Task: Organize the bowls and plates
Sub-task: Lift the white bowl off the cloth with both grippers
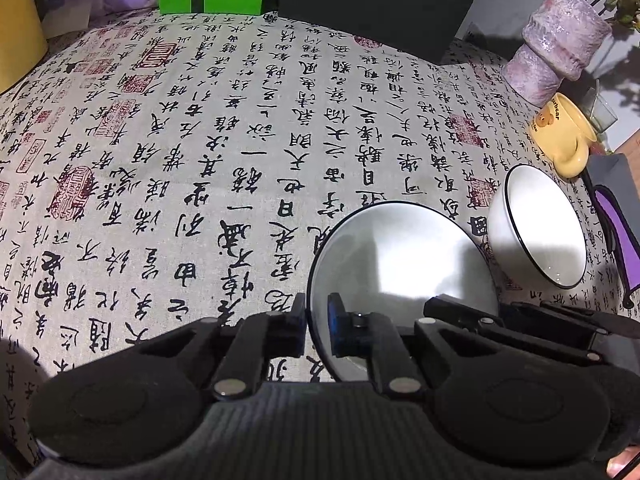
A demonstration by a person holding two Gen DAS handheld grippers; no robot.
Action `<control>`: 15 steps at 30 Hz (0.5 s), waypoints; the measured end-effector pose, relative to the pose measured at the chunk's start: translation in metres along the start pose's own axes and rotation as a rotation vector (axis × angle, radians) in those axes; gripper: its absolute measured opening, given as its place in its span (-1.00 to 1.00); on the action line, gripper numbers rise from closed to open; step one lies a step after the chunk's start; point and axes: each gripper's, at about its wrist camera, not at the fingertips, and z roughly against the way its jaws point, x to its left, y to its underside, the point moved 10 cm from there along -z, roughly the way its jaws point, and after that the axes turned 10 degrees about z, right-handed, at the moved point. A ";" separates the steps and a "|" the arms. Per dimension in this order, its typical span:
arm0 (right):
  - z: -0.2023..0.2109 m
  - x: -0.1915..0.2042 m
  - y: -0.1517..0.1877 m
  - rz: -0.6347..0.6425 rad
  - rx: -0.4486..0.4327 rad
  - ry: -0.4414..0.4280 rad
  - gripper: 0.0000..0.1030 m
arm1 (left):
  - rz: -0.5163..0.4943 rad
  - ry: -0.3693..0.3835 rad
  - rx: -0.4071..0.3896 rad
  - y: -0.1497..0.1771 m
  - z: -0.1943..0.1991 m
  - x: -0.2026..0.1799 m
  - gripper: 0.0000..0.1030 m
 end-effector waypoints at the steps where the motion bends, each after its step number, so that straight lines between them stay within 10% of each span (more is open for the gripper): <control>1: 0.000 0.000 0.000 -0.004 0.000 0.002 -0.65 | -0.001 -0.002 -0.003 0.000 0.000 0.000 -0.78; 15: 0.002 -0.001 0.001 -0.027 0.000 0.035 -0.76 | -0.001 -0.018 -0.026 0.001 0.008 -0.002 -0.78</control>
